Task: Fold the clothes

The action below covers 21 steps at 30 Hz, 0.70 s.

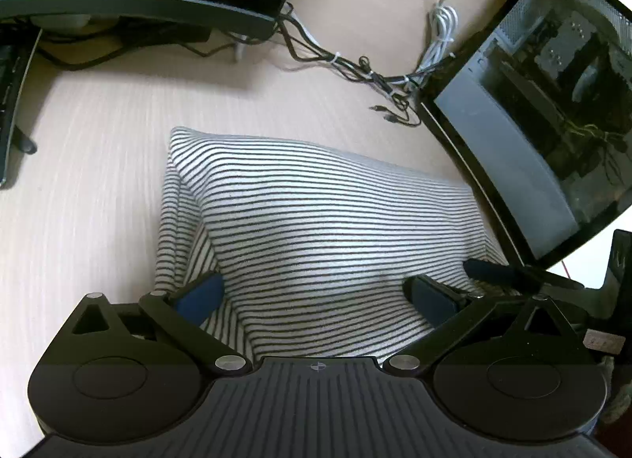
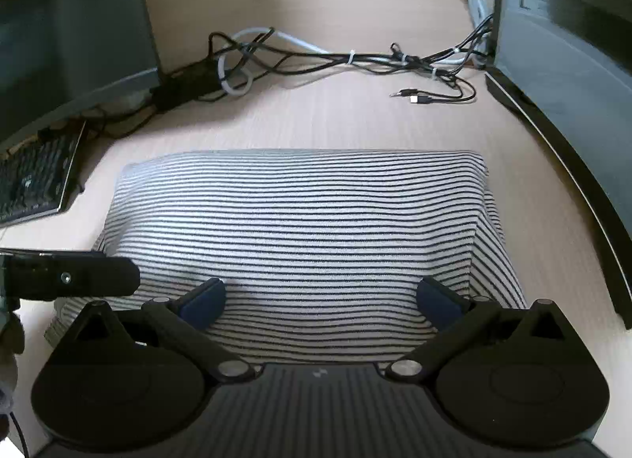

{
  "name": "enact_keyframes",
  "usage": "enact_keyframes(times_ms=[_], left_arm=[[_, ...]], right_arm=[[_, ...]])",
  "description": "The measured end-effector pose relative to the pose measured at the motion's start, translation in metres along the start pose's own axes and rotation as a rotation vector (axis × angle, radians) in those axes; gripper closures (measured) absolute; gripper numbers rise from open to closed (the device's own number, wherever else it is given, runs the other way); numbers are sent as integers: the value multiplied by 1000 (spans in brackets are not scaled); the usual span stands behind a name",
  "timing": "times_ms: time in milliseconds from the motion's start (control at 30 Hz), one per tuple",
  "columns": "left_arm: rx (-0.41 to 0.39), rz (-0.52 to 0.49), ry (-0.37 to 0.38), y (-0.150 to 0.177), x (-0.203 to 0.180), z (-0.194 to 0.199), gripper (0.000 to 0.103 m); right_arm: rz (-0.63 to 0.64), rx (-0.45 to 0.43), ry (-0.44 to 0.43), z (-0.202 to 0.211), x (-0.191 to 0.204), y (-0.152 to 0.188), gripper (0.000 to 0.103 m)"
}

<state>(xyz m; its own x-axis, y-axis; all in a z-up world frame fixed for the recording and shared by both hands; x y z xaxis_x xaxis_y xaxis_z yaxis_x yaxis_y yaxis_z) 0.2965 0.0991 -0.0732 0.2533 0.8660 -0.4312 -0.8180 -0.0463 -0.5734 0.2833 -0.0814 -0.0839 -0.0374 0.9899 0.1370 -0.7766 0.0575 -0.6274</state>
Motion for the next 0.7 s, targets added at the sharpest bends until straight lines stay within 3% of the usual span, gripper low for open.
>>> enact_keyframes(times_ms=[133,367,500,567,633,700], left_arm=[[-46,54,-27,1,-1,4,0],[-168,86,-158,25,-25,39,0],[-161,192,-67,45,-41,60,0],[-151,223,-30,51,-48,61,0],[-136,251,10,52,-52,53,0],[-107,279,46,51,-51,37,0]], right_arm=[[21,6,-32,1,-3,0,0],[104,-52,-86,4,-6,8,0],[151,-22,-131,7,-8,3,0],[110,-12,-220,16,-22,-7,0],[38,-65,-282,29,-44,-17,0],[38,-151,-215,38,-59,-28,0]])
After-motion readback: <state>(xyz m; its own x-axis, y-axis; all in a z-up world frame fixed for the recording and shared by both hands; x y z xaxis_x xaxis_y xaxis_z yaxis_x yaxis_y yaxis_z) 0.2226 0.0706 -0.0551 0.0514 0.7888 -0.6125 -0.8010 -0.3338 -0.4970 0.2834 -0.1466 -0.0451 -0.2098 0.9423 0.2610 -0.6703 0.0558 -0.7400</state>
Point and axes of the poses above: each gripper's, at about its wrist camera, not at the fingertips, and z roughly against the way its jaws point, x to its left, y to its underside, the point moved 4 cm from there along -z, roughly the way its jaws point, and after that the axes turned 2 degrees about -z, right-handed, at the moved point
